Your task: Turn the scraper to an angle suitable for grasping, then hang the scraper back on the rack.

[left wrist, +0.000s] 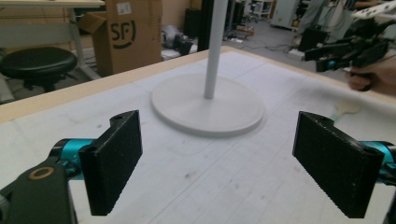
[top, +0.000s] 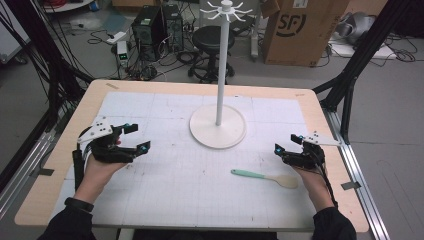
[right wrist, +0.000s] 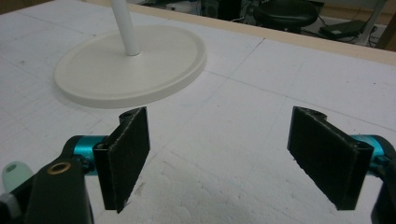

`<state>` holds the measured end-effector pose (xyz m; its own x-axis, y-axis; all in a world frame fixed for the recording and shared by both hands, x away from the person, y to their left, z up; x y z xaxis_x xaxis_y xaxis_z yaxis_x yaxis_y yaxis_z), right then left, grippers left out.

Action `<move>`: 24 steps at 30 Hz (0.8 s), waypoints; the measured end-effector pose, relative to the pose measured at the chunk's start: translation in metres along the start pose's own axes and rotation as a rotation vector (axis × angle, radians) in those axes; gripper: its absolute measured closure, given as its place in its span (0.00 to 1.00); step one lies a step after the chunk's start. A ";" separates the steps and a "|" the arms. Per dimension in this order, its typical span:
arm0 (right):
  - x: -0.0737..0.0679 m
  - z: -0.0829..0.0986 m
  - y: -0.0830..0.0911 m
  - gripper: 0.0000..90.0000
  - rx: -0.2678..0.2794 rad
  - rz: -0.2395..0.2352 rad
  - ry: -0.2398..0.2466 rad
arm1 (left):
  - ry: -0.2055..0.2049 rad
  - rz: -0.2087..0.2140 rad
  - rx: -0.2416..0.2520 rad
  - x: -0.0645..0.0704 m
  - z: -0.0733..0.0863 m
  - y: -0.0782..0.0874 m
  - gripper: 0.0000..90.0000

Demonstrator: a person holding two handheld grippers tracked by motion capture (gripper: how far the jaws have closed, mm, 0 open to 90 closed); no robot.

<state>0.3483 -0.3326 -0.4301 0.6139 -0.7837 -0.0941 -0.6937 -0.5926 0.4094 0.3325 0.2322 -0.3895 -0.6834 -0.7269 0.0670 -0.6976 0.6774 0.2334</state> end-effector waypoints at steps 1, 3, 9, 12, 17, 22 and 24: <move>0.000 0.000 0.000 0.23 -0.002 -0.003 0.003 | 0.002 -0.005 -0.004 -0.003 0.002 0.002 0.19; -0.001 0.000 0.000 0.23 -0.006 -0.007 0.002 | 0.016 -0.023 -0.012 -0.008 0.004 0.002 0.19; -0.001 0.002 0.001 0.23 -0.012 -0.049 0.002 | 0.007 -0.031 0.012 -0.011 0.003 0.003 0.19; -0.001 0.004 0.004 0.22 -0.029 -0.065 0.010 | 0.000 -0.035 0.015 -0.015 0.002 0.004 0.20; 0.001 0.011 0.009 0.20 -0.072 -0.109 0.004 | 0.030 -0.040 0.024 -0.024 0.004 0.004 0.20; 0.004 0.017 0.014 0.21 -0.105 -0.189 -0.012 | 0.021 -0.014 0.034 -0.024 0.002 0.005 0.20; 0.004 0.018 0.015 0.23 -0.110 -0.224 -0.007 | 0.020 -0.012 0.032 -0.024 0.001 0.005 0.20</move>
Point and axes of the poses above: each handheld gripper's, and its own axes: y roughly backward along the jaws, z roughly out of its underside, x roughly to its right, the point moved 2 cm from there along -y, roughly forward along the jaws, and after that the axes turned 7 degrees about -z, right-handed, at the moved point
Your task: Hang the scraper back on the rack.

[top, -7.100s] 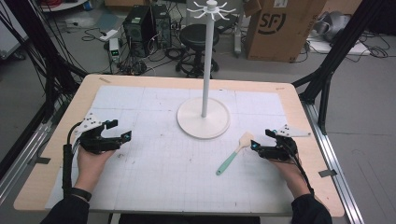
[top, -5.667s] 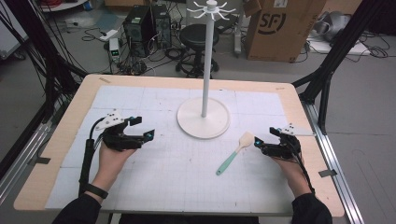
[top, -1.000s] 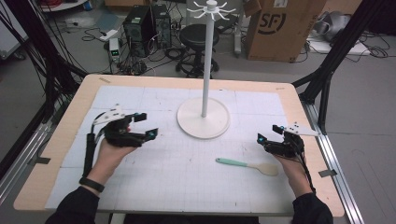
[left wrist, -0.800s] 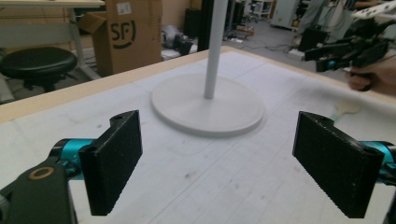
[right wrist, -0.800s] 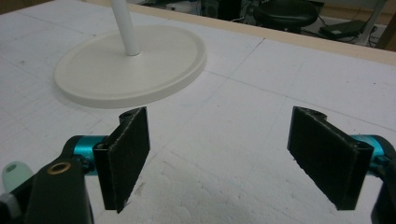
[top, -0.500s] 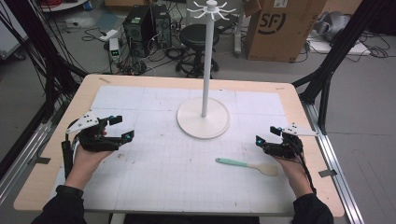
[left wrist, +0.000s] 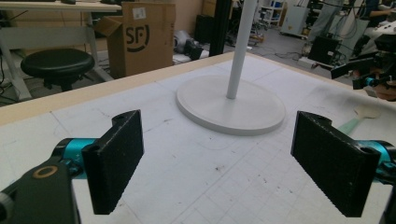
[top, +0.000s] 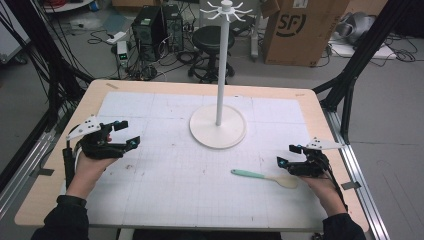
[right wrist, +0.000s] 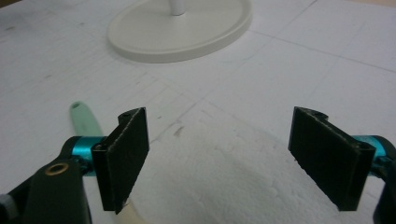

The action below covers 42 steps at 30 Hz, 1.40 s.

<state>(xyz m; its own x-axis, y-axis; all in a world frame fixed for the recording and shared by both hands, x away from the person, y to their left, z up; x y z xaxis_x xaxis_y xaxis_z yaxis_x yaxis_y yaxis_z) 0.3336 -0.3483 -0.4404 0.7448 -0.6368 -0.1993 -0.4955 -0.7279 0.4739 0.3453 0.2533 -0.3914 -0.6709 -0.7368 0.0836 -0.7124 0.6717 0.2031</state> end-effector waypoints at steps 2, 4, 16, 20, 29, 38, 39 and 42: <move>-0.002 0.002 0.000 0.25 -0.015 -0.028 0.007 | 0.002 0.002 -0.005 0.000 0.000 0.000 0.20; -0.004 0.003 -0.002 0.27 -0.037 -0.059 0.025 | 0.006 0.003 -0.013 -0.001 0.001 -0.001 0.20; -0.021 0.015 -0.021 0.50 -0.197 -0.244 0.144 | -0.008 0.026 -0.040 0.003 0.003 -0.005 0.21; -0.027 0.018 -0.025 0.59 -0.248 -0.254 0.199 | -0.017 0.031 -0.045 0.004 0.003 -0.006 0.21; -0.036 0.017 -0.025 0.78 -0.288 -0.228 0.293 | -0.025 0.033 -0.067 0.006 0.005 -0.008 0.22; -0.035 0.014 -0.026 0.88 -0.312 -0.257 0.263 | -0.043 0.034 -0.085 0.009 0.006 -0.011 0.23; -0.035 0.014 -0.026 0.88 -0.312 -0.256 0.272 | -0.042 0.033 -0.089 0.009 0.006 -0.011 0.23; -0.036 0.014 -0.026 0.89 -0.315 -0.259 0.269 | -0.041 0.035 -0.085 0.010 0.006 -0.011 0.23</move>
Point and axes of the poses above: each handheld gripper's, and its own axes: y roughly backward along the jaws, z roughly out of its underside, x roughly to its right, the point moved 2 cm from there along -y, roughly forward along the jaws, and after that the axes turned 7 degrees about -z, right-handed, at the moved point
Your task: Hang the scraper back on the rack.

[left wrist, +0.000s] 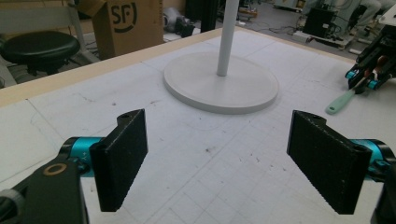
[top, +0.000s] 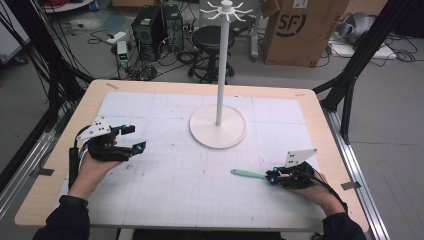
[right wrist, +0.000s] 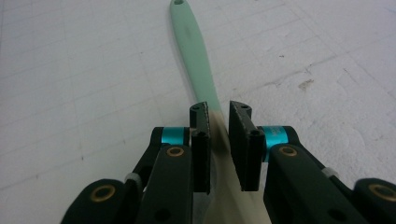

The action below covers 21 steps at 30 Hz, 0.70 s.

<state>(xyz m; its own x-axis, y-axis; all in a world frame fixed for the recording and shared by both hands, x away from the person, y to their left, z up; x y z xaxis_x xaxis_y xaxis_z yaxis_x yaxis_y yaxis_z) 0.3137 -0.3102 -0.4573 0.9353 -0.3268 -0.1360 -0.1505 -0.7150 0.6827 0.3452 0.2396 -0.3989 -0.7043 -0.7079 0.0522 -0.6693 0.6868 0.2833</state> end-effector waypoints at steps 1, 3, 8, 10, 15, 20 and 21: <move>0.000 0.000 0.000 0.90 -0.002 0.000 0.002 | -0.003 -0.002 0.002 0.000 0.000 0.000 0.23; 0.000 -0.001 0.001 0.90 -0.001 0.005 -0.011 | 0.000 0.004 0.006 0.000 -0.001 0.001 0.24; 0.001 -0.006 0.005 0.90 0.022 0.008 -0.040 | 0.000 0.009 0.014 0.001 -0.002 0.002 0.24; 0.001 -0.013 0.010 0.90 0.051 0.016 -0.046 | -0.001 0.012 0.021 0.001 -0.002 0.003 0.24; 0.001 -0.029 0.022 0.90 0.126 0.041 -0.080 | 0.006 0.009 0.016 0.000 -0.001 0.003 0.24; 0.002 -0.044 0.037 0.91 0.187 0.064 -0.123 | -0.001 0.010 0.027 0.001 -0.003 0.006 0.24; 0.002 -0.047 0.039 0.91 0.194 0.067 -0.125 | 0.000 0.010 0.028 0.001 -0.003 0.006 0.24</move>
Point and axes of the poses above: each handheld gripper's, and its own axes: y roughly backward along the jaws, z roughly out of its underside, x roughly to its right, the point moved 2 cm from there along -y, roughly forward along the jaws, and after that the axes turned 7 degrees about -z, right-handed, at the moved point
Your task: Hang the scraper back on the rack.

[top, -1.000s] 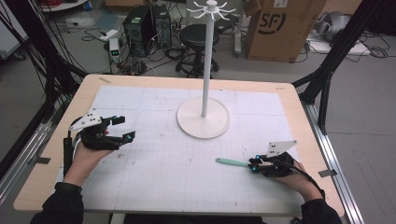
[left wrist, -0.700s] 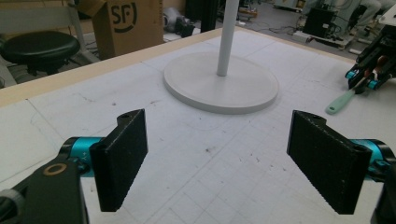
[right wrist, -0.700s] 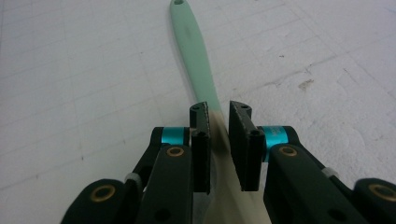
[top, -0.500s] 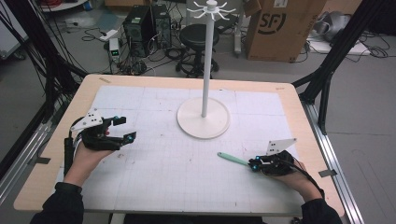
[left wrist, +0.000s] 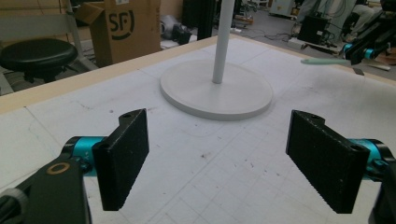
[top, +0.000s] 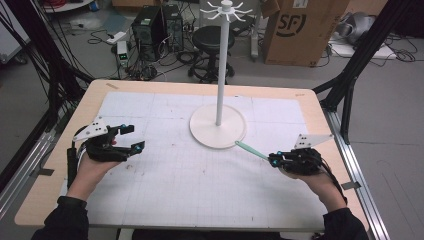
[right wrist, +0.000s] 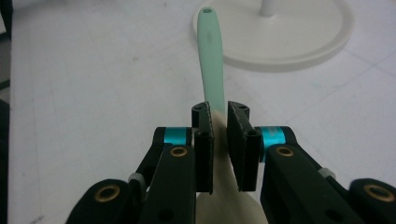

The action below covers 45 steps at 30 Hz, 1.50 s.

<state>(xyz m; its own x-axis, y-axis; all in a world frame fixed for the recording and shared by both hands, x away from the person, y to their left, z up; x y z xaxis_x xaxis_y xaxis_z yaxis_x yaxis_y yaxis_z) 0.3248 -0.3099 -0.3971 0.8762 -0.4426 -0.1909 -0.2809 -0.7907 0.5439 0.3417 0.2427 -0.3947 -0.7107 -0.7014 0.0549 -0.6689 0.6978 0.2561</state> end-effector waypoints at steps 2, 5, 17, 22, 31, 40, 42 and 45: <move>-0.001 -0.012 0.008 0.91 0.020 0.010 -0.010 | 0.003 -0.003 -0.003 0.000 0.000 0.000 0.24; -0.001 -0.030 0.020 0.91 0.049 0.019 -0.017 | -0.001 0.001 -0.009 0.000 0.001 -0.001 0.24; -0.004 -0.109 0.075 0.91 0.175 0.067 -0.033 | 0.004 0.004 -0.015 0.000 0.002 -0.002 0.24; -0.008 -0.146 0.093 0.91 0.197 0.081 -0.031 | 0.002 0.006 -0.014 0.000 0.002 -0.002 0.24; -0.023 -0.209 0.110 0.91 0.240 0.114 -0.003 | 0.004 0.006 -0.013 -0.001 0.002 -0.002 0.24; -0.030 -0.246 0.118 0.91 0.291 0.131 0.008 | 0.012 0.006 -0.010 -0.001 0.002 -0.002 0.25; -0.031 -0.248 0.117 0.91 0.291 0.130 0.005 | 0.011 0.009 -0.009 -0.001 0.002 -0.002 0.25; -0.033 -0.251 0.116 0.91 0.290 0.135 0.002 | 0.011 0.013 -0.006 -0.001 0.002 -0.002 0.25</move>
<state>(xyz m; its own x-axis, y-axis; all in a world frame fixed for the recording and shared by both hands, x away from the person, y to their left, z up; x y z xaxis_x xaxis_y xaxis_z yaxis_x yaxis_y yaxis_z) 0.3620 -0.2813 -0.1221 0.8241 -0.5511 -0.1310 -0.4942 -0.8126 0.3089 0.3431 0.2422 -0.3974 -0.7166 -0.6941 0.0691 -0.6584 0.7058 0.2616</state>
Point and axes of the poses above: each handheld gripper's, and its own axes: y roughly backward along the jaws, z roughly out of its underside, x roughly to its right, the point moved 2 cm from there along -y, roughly forward along the jaws, and after that the axes turned 7 degrees about -z, right-handed, at the moved point
